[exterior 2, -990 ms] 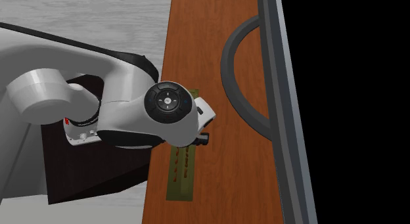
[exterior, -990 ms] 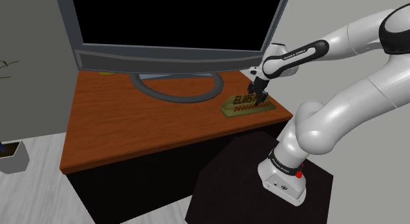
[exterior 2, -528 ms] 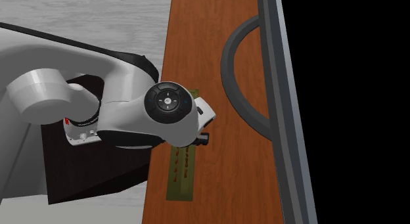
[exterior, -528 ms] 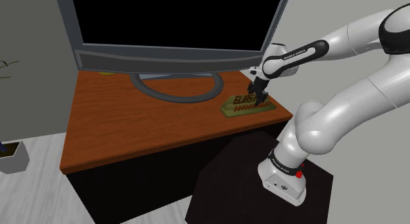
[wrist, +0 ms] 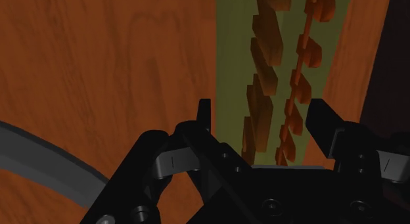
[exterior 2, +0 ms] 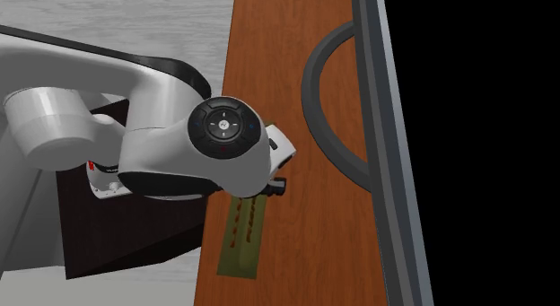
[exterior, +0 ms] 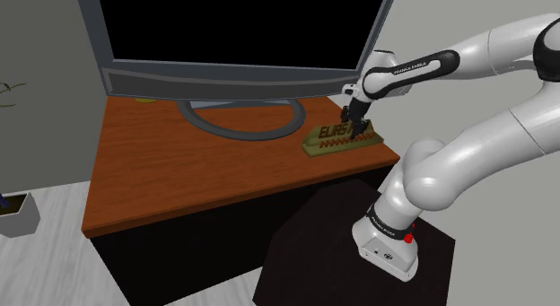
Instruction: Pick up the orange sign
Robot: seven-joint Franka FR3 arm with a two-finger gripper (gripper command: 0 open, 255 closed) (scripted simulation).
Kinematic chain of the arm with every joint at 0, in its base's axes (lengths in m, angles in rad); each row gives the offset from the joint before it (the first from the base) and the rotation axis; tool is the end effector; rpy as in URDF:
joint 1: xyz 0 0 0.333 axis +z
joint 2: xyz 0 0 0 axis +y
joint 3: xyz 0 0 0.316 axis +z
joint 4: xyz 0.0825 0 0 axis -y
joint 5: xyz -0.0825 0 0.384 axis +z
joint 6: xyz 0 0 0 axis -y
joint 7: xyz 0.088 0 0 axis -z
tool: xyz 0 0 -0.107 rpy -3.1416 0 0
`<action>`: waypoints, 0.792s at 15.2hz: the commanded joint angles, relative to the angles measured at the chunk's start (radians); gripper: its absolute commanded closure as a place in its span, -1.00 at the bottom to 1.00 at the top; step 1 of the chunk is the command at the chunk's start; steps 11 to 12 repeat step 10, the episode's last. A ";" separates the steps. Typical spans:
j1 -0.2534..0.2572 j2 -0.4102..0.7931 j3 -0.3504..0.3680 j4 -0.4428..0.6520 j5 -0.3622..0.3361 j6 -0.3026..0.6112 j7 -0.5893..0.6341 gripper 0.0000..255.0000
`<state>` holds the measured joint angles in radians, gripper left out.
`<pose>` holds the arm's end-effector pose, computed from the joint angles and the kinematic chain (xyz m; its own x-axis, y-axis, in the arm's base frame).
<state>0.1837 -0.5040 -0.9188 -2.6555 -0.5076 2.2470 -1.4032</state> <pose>0.2986 -0.2572 0.3360 0.4755 0.8797 0.0081 0.8797 -0.4753 -0.0164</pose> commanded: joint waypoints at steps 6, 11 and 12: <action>-0.028 -0.078 0.068 0.047 0.009 -0.126 0.008 1.00; -0.033 -0.097 0.086 0.064 0.014 -0.161 0.009 1.00; -0.033 -0.097 0.086 0.064 0.014 -0.161 0.009 1.00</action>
